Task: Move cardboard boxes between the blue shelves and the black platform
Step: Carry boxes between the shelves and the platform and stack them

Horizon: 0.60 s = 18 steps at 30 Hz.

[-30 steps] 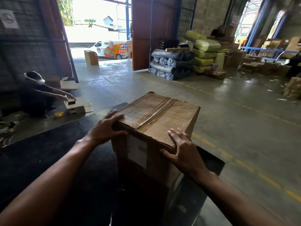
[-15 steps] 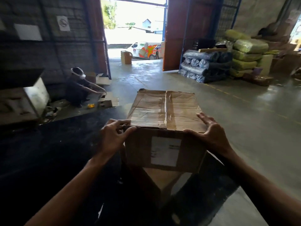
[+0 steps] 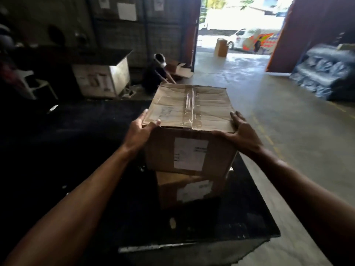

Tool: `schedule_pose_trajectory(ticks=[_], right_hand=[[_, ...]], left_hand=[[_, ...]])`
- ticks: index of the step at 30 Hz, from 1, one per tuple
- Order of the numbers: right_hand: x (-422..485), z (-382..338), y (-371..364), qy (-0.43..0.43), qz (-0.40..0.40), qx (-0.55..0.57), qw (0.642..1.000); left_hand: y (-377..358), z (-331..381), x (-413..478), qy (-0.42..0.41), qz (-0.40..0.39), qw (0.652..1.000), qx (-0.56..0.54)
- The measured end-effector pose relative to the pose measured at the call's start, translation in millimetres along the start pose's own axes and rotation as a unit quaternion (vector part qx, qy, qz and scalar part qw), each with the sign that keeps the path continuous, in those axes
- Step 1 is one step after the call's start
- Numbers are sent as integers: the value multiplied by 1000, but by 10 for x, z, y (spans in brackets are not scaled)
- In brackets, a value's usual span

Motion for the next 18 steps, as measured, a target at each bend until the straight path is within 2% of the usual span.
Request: schedule_pose_trajectory(ticks=[6,10,14,18], right_hand=[[313,8,-34,70,-112,-14,991],[367,35,-63,104,-157,-18,982],[334,35,-11,119,-149,-16,982],[285,82,84,128,-134,-28,982]], left_hand=[[-88,-3,-634,-5,117,992,52],[-109,67,-662,-10,77,993,84],[-135,72,-591,2,23,998,66],[-221,102,-548,-1,21,998,66]])
Point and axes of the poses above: each hand's wrist, its own x-axis towards the middle knuckle, its own y-axis out of the back of the hand, z = x × y, the point moved 9 cm from there along x, towards the middle knuckle, and after that the axes turned 9 degrees about y, right-handed, at the moved point
